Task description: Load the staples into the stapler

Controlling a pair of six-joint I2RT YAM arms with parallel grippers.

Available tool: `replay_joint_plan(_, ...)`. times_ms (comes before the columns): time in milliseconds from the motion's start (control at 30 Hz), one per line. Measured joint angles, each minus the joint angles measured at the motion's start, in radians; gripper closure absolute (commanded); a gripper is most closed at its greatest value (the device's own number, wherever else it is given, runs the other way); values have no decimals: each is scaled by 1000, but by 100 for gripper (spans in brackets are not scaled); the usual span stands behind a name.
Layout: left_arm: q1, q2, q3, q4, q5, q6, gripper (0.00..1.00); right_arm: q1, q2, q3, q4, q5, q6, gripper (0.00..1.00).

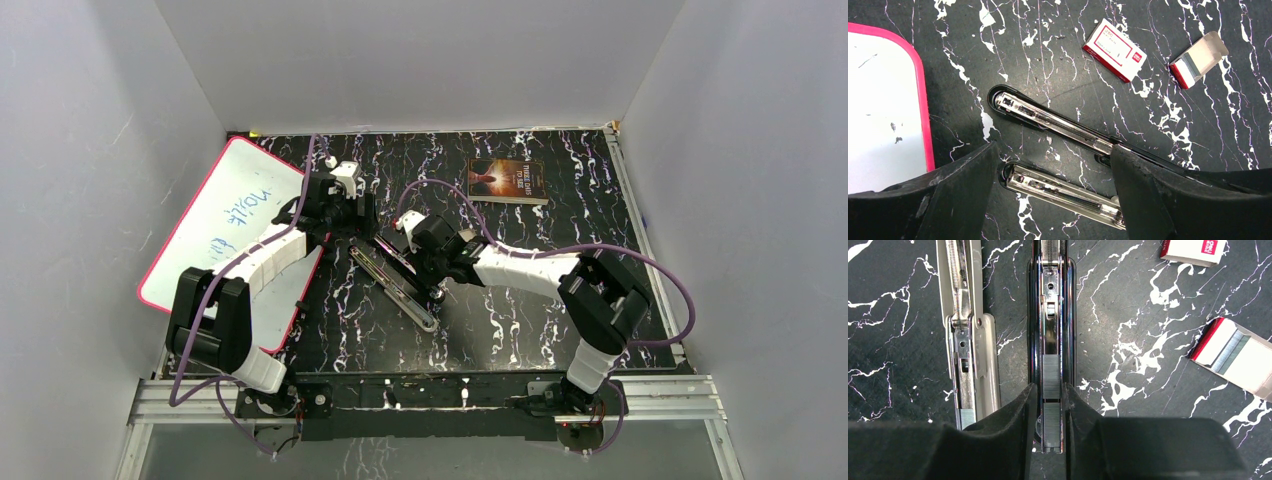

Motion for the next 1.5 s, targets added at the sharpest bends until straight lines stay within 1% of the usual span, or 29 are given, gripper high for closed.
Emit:
replay_joint_plan(100, 0, 0, 0, 0, 0, 0, 19, 0, 0, 0, 0, 0, 4, 63)
replay_joint_plan(167, 0, 0, 0, 0, 0, 0, 19, 0, 0, 0, 4, -1, 6, 56)
replay_joint_plan(233, 0, 0, 0, 0, 0, 0, 19, -1, -2, -2, 11, -3, 11, 54)
replay_joint_plan(567, 0, 0, 0, 0, 0, 0, 18, -36, -106, -73, 108, -16, 36, 54)
replay_joint_plan(867, 0, 0, 0, 0, 0, -2, 18, -58, -98, -101, 116, -115, 29, 53)
replay_joint_plan(1033, 0, 0, 0, 0, 0, -4, 18, -58, -90, -129, 102, -158, 21, 53)
replay_joint_plan(1267, 0, 0, 0, 0, 0, -10, 18, -58, -79, -145, 98, -127, 14, 56)
replay_joint_plan(1300, 0, 0, 0, 0, 0, -13, 18, -58, -77, -145, 97, -122, 12, 56)
replay_joint_plan(1400, 0, 1, 0, 0, 0, -23, 18, -58, -71, -159, 108, -96, 9, 64)
replay_joint_plan(1467, 0, 5, 0, 0, 2, -36, 18, -57, -71, -188, 114, -85, 5, 64)
replay_joint_plan(1500, 0, 10, 2, 1, 6, -45, 18, -57, -71, -190, 120, -84, 5, 66)
